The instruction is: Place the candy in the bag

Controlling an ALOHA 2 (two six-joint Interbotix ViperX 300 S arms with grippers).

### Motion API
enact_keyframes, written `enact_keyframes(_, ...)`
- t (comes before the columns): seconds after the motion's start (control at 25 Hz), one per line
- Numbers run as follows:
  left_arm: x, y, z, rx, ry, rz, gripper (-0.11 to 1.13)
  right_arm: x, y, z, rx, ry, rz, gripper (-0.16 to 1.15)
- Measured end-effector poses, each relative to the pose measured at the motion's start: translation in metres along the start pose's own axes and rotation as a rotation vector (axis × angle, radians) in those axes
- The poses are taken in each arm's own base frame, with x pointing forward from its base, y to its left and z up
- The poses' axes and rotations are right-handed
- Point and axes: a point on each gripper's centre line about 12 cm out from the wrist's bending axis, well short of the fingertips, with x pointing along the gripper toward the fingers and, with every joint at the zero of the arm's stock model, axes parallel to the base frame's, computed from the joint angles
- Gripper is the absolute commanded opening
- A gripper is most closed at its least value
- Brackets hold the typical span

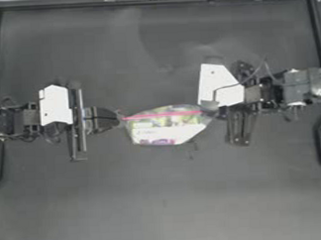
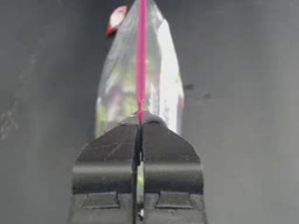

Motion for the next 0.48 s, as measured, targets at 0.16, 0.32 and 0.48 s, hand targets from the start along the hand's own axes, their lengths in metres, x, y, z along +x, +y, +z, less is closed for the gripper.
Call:
enact_keyframes(0.16,0.000,0.000,0.000,-0.001,0.000,0.001,0.03,-0.002,-0.001,-0.007,0.006,0.003,-0.002,0.06)
enact_keyframes(0.32,0.000,0.000,-0.001,-0.001,0.002,0.001,0.03,-0.004,-0.002,-0.013,0.015,0.009,-0.003,0.05)
enact_keyframes(0.48,0.000,0.000,-0.001,0.000,0.003,0.000,0.03,-0.006,-0.003,-0.020,0.025,0.024,-0.007,0.05)
